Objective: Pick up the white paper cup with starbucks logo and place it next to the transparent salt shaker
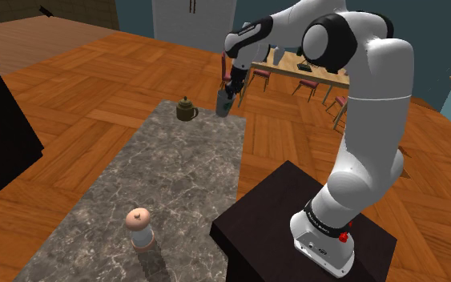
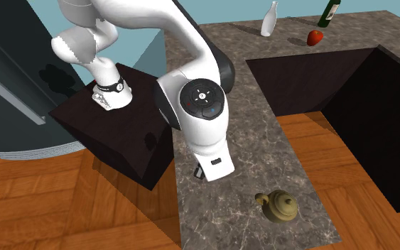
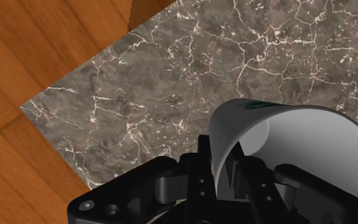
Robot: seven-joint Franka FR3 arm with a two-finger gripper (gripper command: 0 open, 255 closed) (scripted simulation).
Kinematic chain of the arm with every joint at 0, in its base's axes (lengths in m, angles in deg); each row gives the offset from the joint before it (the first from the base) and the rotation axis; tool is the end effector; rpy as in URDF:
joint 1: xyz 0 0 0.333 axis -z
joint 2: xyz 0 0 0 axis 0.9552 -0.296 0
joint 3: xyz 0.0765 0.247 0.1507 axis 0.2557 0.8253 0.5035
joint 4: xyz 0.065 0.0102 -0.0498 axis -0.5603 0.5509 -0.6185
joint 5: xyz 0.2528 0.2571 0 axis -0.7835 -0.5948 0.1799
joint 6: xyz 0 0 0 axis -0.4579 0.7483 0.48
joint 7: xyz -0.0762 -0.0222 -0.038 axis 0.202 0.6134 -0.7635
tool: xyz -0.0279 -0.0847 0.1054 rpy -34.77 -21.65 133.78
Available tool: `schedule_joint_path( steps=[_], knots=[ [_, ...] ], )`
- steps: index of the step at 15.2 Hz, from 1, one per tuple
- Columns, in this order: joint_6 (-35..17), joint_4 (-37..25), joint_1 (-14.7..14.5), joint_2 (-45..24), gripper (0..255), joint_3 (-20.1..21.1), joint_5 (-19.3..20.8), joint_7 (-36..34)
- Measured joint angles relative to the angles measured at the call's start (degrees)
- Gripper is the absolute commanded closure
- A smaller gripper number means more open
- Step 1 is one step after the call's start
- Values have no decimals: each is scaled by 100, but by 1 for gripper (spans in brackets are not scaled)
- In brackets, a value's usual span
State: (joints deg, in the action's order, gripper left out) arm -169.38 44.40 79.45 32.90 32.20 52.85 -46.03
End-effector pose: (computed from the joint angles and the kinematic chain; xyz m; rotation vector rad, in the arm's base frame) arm 0.5980 -0.1865 0.2967 -3.0122 -0.0980 -0.0156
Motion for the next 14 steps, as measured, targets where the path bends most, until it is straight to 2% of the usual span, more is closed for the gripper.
schedule_joint_path(
  steps=[14],
  knots=[
    [866,-483,-22,407,255,-77,180,-192]
  ],
)
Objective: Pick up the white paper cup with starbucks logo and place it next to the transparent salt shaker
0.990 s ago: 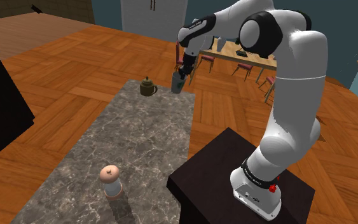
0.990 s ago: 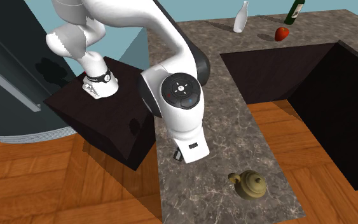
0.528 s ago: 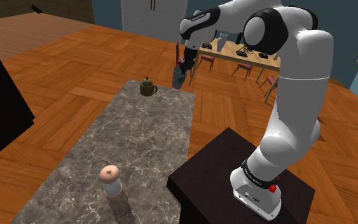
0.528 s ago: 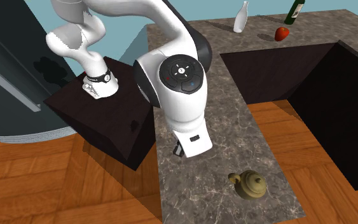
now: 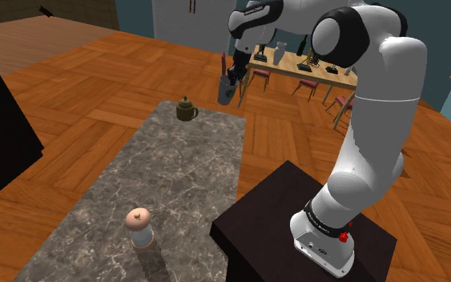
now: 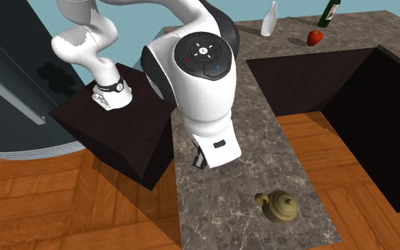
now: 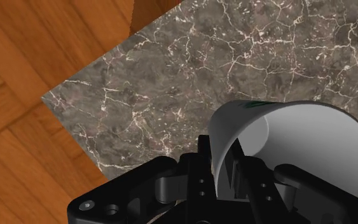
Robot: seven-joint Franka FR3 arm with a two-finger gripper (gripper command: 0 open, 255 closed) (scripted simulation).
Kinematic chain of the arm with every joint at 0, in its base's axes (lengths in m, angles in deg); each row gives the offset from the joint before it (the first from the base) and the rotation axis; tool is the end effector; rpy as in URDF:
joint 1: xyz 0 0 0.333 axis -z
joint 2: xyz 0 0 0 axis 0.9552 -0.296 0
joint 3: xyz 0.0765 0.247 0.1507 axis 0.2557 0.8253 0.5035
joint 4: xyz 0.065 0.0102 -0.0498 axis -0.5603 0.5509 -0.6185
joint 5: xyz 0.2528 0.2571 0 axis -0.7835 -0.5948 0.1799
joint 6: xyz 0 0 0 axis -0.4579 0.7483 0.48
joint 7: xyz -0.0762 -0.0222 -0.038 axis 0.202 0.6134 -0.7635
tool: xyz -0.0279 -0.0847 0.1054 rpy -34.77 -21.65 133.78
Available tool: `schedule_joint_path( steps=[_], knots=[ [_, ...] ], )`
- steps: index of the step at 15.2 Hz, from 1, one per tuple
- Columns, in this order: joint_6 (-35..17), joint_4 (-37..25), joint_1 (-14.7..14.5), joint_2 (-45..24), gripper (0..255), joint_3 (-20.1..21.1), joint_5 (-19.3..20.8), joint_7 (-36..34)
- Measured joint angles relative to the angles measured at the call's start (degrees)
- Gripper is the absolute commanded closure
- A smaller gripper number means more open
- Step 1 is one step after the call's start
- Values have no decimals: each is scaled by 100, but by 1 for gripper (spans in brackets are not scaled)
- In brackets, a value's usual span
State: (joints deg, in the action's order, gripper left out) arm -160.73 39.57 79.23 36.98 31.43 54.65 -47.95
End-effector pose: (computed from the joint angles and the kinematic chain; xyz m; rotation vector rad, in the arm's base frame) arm 0.5970 -0.1863 0.3647 -3.0123 -0.0980 -0.0158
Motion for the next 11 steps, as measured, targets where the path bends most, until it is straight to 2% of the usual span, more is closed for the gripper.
schedule_joint_path(
  steps=[11],
  knots=[
    [-802,2298,-792,1689,255,268,369,-1000]
  ],
)
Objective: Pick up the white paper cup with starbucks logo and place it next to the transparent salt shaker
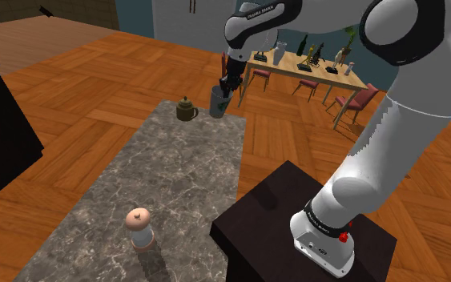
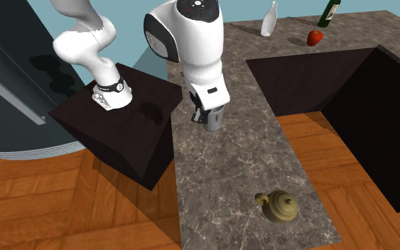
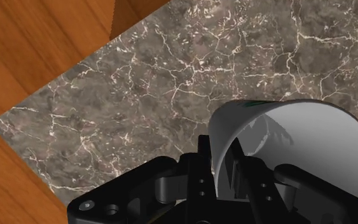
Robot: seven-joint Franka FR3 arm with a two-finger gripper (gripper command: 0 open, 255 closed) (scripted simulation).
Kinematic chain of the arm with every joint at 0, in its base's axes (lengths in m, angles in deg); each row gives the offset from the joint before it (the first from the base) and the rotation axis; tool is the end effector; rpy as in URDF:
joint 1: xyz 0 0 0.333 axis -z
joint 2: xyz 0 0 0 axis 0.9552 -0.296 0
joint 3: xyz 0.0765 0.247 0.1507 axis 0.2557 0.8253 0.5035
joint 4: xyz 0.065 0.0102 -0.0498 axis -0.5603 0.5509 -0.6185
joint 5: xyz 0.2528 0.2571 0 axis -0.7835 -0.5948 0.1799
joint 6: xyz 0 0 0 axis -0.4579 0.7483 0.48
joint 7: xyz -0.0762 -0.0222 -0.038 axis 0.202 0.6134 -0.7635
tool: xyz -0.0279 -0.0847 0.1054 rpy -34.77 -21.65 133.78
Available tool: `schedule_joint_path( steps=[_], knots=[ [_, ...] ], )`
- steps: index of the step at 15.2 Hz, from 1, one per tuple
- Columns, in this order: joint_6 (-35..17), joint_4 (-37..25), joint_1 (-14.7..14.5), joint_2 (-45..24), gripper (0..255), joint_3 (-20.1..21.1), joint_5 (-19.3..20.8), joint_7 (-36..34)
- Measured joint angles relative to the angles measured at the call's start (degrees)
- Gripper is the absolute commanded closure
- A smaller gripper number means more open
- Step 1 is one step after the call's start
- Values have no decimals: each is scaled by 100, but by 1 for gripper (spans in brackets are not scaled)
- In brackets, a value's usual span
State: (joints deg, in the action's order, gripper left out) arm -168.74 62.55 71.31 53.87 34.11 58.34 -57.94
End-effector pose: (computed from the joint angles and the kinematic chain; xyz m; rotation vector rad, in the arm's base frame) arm 0.5342 -0.0810 0.3705 -3.0118 -0.0994 -0.0152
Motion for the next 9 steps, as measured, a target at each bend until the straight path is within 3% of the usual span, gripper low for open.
schedule_joint_path(
  steps=[9],
  knots=[
    [-410,1468,-541,1220,255,526,176,-1112]
  ],
)
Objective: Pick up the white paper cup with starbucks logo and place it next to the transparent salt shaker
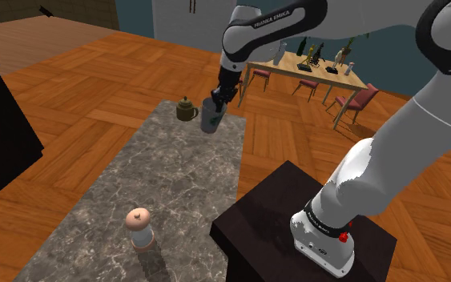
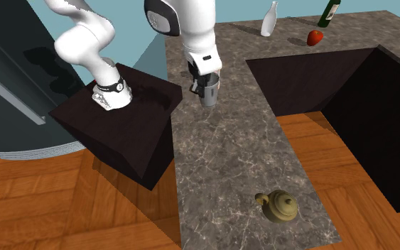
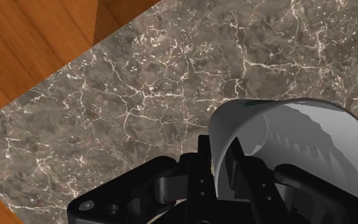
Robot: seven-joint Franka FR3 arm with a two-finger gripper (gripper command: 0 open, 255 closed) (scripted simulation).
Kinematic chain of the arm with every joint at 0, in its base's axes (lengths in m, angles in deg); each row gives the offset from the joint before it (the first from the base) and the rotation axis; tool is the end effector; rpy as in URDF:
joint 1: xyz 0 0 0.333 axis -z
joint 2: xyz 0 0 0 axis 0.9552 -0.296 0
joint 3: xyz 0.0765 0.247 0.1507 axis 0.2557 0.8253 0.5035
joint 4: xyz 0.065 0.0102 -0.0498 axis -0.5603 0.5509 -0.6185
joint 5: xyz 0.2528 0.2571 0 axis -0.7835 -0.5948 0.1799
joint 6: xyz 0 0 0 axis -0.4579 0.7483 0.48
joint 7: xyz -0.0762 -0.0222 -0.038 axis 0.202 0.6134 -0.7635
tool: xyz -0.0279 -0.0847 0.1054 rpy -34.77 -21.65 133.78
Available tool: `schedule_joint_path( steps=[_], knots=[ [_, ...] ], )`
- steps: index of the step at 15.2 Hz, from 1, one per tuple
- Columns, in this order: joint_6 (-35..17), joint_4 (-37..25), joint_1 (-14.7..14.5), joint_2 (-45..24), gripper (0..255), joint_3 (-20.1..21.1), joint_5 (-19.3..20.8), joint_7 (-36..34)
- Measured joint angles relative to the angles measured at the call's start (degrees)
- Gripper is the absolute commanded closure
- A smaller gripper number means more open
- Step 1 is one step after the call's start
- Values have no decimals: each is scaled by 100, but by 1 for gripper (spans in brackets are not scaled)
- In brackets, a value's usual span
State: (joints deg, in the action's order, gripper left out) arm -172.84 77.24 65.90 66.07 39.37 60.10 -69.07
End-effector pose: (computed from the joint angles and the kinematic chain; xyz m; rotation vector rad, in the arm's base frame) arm 0.4749 0.0134 0.3740 -3.0118 -0.1001 -0.0145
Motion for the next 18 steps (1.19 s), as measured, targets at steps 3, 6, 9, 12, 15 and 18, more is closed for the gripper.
schedule_joint_path(
  steps=[3,6,9,12,15,18],
  knots=[
    [-119,420,-194,356,255,260,-12,-437],
    [-235,762,-356,626,255,487,-53,-789],
    [-271,966,-548,849,255,763,-121,-1208],
    [-328,1190,-758,1075,255,1067,-218,-1648],
    [-356,1262,-966,1176,255,1374,-321,-2087],
    [-420,1387,-1161,1292,255,1656,-428,-2479]
  ],
)
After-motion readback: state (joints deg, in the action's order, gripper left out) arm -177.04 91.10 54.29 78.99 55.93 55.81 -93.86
